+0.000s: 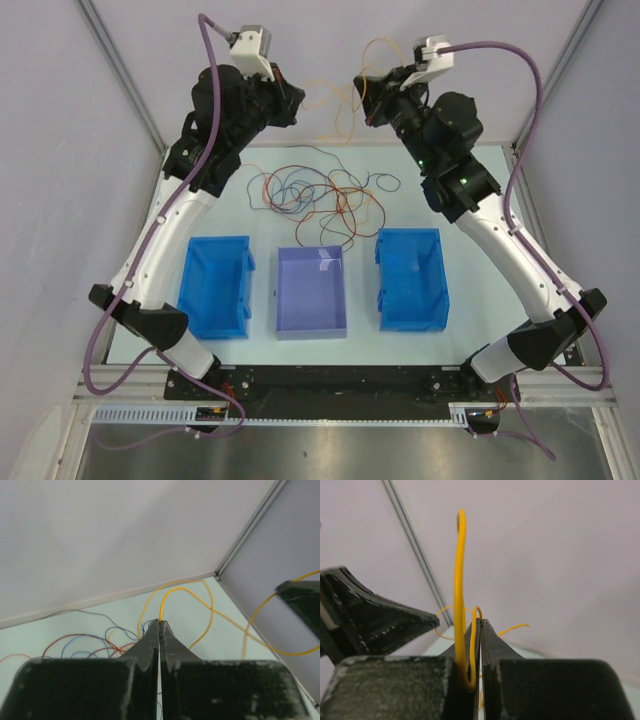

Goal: Untangle the cables

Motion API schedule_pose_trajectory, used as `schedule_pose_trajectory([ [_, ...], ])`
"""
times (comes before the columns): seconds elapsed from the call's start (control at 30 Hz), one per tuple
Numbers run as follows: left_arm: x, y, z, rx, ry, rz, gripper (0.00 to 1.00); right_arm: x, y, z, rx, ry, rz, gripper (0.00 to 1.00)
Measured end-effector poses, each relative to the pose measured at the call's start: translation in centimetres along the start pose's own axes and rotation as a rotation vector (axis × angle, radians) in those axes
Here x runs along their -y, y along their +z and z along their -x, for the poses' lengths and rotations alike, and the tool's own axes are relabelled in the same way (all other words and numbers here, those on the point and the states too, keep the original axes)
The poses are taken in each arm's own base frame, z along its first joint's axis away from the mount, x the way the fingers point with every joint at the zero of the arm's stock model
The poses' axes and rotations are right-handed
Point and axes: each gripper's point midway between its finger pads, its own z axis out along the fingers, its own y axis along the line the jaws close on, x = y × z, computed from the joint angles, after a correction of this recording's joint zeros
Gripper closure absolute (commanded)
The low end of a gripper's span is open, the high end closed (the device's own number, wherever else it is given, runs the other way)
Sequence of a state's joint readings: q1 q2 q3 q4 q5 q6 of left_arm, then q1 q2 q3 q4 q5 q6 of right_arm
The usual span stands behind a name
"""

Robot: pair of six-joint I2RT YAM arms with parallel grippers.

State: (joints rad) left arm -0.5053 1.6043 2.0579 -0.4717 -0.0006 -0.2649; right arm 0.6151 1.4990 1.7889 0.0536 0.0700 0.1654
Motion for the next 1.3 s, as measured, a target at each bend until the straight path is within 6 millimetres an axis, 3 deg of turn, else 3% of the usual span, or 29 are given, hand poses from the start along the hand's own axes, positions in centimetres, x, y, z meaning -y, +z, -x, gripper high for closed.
schedule_pose_trajectory([
  [0.13,-0.7,-0.4,-2.7,-0.063,-0.01,0.017,1.0,0.9,-0.2,-6.3,-0.169,0.03,-0.035,1.0],
  [0.27,-1.3,-2.7,-5.7,-0.126,-0.033,0.032,1.0,0.3,-1.5,-11.1,-0.329,0.055,-0.047,1.0],
  [0.7,-2.0,-12.9,-17.5,-0.424,-0.143,0.054,1.0,-5.4,-7.5,-19.8,-0.658,0.096,0.031,1.0],
  [0.87,-3.7,-16.1,-17.8,-0.436,-0.136,0.153,1.0,-9.0,-9.0,-22.1,-0.735,0.114,0.118,1.0],
  [1.1,-7.1,-21.2,-15.9,-0.341,-0.152,0.366,1.0,-15.6,-8.3,-26.5,-0.823,0.137,0.272,1.0],
  [1.3,-10.1,-24.3,-18.2,-0.355,-0.188,0.552,0.97,-19.9,-7.4,-31.2,-0.895,0.146,0.363,1.0],
])
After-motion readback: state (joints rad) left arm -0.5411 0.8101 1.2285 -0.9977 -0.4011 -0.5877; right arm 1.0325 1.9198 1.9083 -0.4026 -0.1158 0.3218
